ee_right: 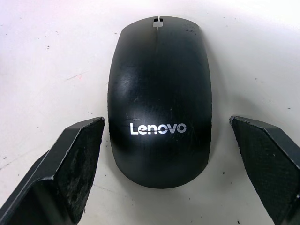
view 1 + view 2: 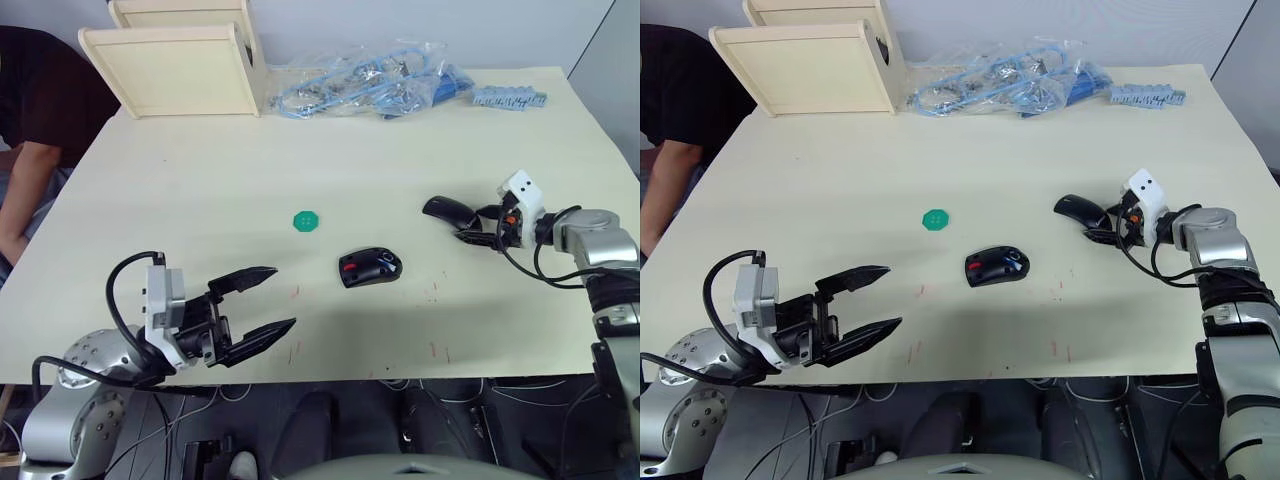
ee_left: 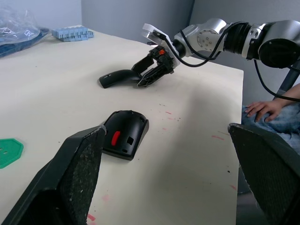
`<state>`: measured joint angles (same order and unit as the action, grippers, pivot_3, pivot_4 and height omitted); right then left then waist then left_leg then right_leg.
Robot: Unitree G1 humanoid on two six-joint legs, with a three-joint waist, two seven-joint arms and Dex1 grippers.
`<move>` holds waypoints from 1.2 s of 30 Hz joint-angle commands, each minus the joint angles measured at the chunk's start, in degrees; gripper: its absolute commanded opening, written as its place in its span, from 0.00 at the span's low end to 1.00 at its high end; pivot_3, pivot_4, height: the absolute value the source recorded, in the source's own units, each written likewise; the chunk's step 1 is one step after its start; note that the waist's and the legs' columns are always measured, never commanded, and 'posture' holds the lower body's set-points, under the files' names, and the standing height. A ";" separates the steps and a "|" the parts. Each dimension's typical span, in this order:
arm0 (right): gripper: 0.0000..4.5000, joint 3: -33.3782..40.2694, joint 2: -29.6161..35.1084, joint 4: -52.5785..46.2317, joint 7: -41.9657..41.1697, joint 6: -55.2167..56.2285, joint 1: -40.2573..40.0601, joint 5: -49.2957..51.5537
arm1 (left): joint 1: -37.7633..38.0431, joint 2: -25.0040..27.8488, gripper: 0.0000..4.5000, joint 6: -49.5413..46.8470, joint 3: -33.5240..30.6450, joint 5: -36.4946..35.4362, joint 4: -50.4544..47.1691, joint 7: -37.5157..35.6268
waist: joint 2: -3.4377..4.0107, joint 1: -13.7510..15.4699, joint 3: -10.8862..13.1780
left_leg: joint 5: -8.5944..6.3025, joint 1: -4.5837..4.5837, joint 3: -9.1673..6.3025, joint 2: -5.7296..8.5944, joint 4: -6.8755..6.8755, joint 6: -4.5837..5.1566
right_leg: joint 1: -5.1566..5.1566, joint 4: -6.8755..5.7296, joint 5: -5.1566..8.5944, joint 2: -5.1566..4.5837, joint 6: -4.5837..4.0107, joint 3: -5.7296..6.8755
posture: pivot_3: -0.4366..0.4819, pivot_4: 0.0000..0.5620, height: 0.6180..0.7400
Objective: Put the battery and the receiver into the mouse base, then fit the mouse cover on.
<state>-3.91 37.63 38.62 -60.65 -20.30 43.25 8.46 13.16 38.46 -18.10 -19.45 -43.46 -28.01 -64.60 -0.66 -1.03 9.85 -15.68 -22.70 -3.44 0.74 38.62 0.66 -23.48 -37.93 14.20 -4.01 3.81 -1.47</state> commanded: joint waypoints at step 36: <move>0.61 2.93 6.32 -36.47 -3.14 -9.49 -12.85 7.11 | -1.67 0.72 1.00 1.53 1.46 0.13 3.39 -1.86 | 0.04 0.15 0.02 | 0.00 -0.01 -0.06 -0.01 -0.05 0.00 | -0.03 0.01 0.00 -0.01 0.00 0.02 | 0.48 0.27 1.00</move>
<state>-2.77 42.21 10.20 -62.16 -28.77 31.65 13.09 11.52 38.50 -16.97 -17.36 -42.75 -24.94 -65.68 -0.62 -0.88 9.87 -15.68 -22.71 -3.51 0.73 38.57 0.67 -23.50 -37.92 14.20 -4.01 3.81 -1.43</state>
